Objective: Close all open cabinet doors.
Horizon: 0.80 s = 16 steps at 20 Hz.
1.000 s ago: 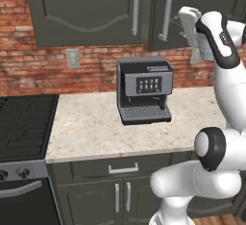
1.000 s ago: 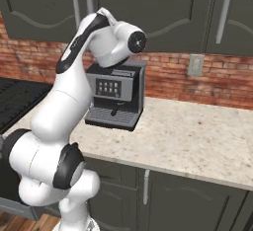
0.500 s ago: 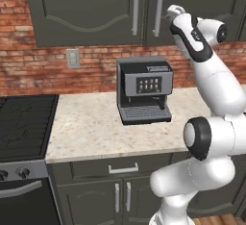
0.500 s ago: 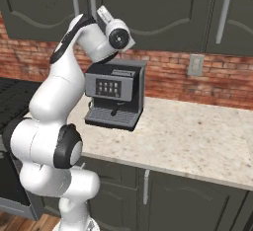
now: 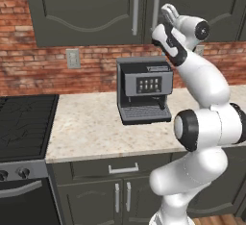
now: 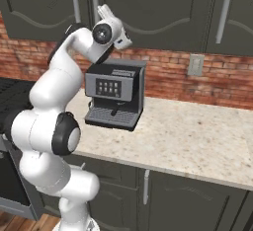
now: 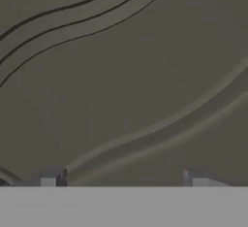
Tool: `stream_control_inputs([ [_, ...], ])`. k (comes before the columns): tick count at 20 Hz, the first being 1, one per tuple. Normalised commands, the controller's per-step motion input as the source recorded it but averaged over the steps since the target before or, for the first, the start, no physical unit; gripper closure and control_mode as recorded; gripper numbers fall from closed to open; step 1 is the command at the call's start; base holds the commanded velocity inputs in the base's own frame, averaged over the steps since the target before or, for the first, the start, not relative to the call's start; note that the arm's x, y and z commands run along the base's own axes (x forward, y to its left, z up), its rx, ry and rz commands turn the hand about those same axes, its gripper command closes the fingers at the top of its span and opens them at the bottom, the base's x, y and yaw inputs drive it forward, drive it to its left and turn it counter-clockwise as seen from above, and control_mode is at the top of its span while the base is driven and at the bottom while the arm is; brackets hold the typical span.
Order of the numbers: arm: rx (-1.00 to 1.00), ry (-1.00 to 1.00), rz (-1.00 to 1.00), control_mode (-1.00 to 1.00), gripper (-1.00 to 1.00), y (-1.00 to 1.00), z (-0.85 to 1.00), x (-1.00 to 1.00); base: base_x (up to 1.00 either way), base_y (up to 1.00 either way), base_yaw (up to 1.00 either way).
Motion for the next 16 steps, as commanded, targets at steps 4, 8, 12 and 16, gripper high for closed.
stream_control_inputs([
  [4, 0.0, 0.13, -0.21, -1.0, -1.0, -0.27, -0.01, 0.37, 0.0, 0.0, 0.0],
  [8, 0.0, 0.11, -0.2, -1.0, -1.0, -0.28, 0.0, 0.32, 0.0, 0.0, 0.0],
  [12, 0.0, 0.06, -0.2, -1.0, -1.0, -0.37, 0.0, 0.14, 0.0, 0.0, 0.0],
  [16, 0.0, 0.01, -0.23, -1.0, -1.0, -0.49, 0.0, 0.06, 0.0, 0.0, 0.0],
])
